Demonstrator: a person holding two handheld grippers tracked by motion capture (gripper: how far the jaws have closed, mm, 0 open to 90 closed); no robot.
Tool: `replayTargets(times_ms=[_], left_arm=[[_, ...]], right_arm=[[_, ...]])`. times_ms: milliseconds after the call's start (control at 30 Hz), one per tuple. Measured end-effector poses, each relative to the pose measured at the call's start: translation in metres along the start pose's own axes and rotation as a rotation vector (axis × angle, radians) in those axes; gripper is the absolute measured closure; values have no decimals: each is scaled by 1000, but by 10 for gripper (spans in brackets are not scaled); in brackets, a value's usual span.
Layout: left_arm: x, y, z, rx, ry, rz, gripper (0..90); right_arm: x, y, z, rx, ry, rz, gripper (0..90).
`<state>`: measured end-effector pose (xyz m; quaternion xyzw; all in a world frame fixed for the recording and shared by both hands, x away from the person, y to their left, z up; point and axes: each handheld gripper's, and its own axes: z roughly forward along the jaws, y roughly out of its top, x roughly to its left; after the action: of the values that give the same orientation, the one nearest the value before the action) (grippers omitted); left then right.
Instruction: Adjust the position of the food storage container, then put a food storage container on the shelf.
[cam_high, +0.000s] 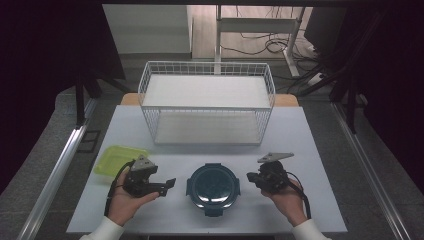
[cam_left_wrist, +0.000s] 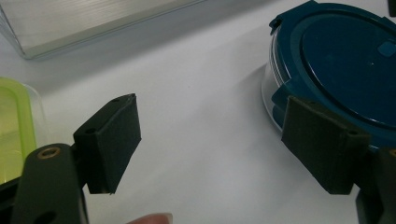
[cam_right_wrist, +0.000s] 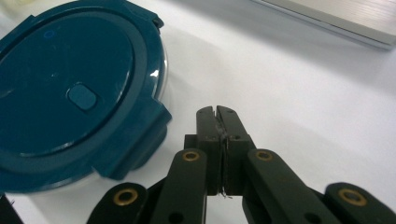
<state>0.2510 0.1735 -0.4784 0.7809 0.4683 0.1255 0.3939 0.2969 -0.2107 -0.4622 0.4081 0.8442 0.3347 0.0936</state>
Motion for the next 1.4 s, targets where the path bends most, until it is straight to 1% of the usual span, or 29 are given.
replayTargets(times_ms=[67,100,133,167,200,233,267,300,333,400,500,633,667,767,900,1000,1067,1167,1233,1333,1400], left_arm=[[0,0,0,1,0,-2,194],[0,0,0,2,0,-2,194],[1,-1,0,5,-1,-2,194],[1,-1,0,5,-1,-3,193],[1,-1,0,6,-1,-4,193],[1,-1,0,6,-2,-4,193],[1,-1,1,7,-2,-5,193],[1,-1,1,8,-3,-5,192],[1,-1,1,9,-4,-4,192],[0,-1,2,14,-9,0,191],[-1,-1,2,16,-14,2,188],[-1,-1,3,18,-17,2,187],[-1,-1,3,18,-17,2,186],[-1,-2,3,22,-17,1,187],[-2,-4,2,22,-16,-1,185],[-3,-5,0,15,-20,-12,181],[-3,-5,-1,14,-27,-14,173],[-3,-5,-1,16,-52,-41,151],[-3,-4,0,20,-76,-63,141],[-5,-3,2,24,-106,-90,133],[-6,-3,5,27,-112,-104,123]], right_arm=[[-3,-4,-4,-23,7,3,854],[-5,-6,-6,-32,24,7,826],[-7,-7,-8,-38,45,13,772],[-9,-8,-10,-58,58,15,656],[-10,-8,-12,-76,70,35,488],[-10,-8,-12,-76,70,35,488],[-11,-8,-13,-90,77,48,436],[-11,-8,-14,-104,92,60,388],[-12,-7,-15,-111,122,73,350],[-12,-7,-14,-120,150,82,311],[-13,-8,-11,-107,176,94,269],[-13,-9,-9,-103,184,99,248],[-13,-9,-9,-101,175,96,244],[-13,-9,-8,-99,170,95,244],[-13,-8,-8,-93,172,99,241],[-14,-7,-7,-90,179,112,227],[-14,-5,-6,-85,195,120,221],[-12,-4,-4,-75,216,124,211],[-11,-5,-2,-71,228,128,204],[-10,-5,0,-69,238,135,197],[-9,-5,1,-69,254,149,191]])
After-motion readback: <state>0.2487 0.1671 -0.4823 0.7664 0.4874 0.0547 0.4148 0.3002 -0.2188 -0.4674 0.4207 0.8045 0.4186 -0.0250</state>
